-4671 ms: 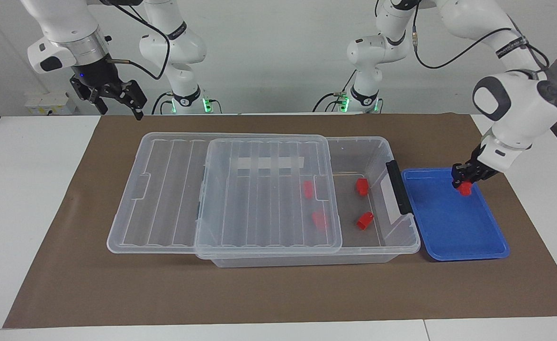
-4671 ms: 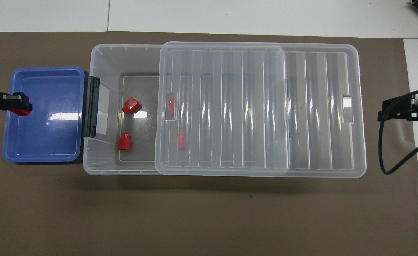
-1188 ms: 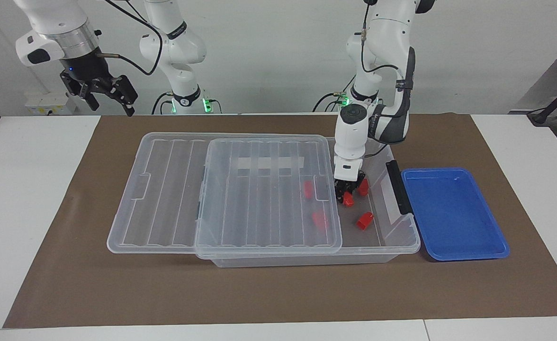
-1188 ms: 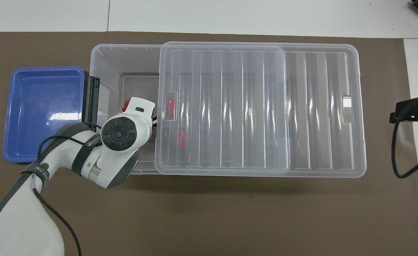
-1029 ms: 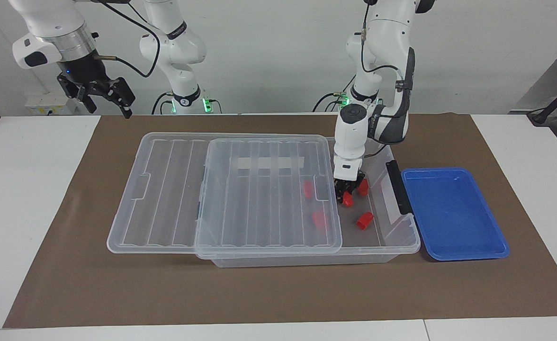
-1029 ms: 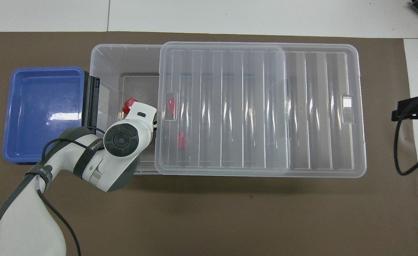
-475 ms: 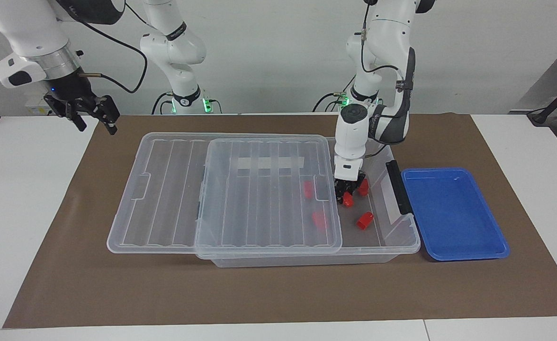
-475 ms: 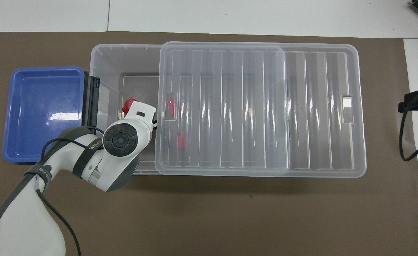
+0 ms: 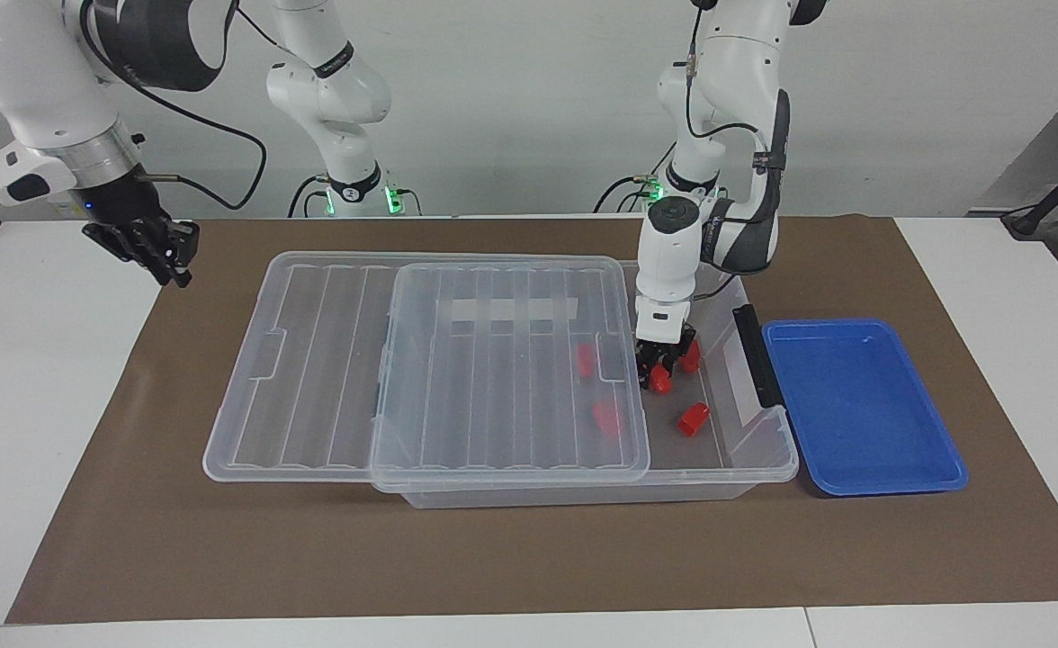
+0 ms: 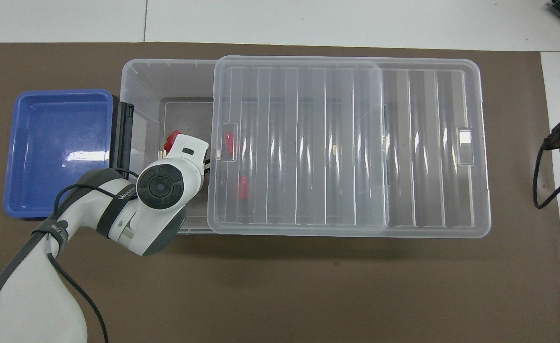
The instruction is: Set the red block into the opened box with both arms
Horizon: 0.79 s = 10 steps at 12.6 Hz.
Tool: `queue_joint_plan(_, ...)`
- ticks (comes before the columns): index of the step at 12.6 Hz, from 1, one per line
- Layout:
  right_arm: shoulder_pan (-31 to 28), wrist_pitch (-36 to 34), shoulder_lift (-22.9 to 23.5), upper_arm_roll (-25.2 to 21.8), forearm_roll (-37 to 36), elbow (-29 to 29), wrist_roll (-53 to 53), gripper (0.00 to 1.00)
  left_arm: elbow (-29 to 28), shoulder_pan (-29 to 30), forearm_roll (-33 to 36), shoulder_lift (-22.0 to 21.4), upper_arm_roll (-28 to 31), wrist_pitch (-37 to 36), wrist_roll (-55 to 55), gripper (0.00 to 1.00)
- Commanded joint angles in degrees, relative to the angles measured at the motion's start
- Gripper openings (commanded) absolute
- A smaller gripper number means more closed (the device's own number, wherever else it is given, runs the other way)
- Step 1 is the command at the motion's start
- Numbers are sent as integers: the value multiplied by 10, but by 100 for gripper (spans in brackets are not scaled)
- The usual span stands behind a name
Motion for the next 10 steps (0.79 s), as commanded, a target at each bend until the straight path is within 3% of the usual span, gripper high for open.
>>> queue_joint_plan(1,-19,49,2,5,-4,-38,-16,0,43,-5,15,-19,6,-87,12,51)
queue_joint_plan(4,-23,116,8,5,-4,-86,-17,0,71,-4,10,-35,6,-150,65,50)
queue_joint_plan(8,-16,151,47,6,1,-91,-17,0,96,14,-29,-47,8,-198,148,47)
queue_joint_plan(10,-8,165,62,7,3,-91,-15,0,133,19,-45,-53,14,-263,204,47)
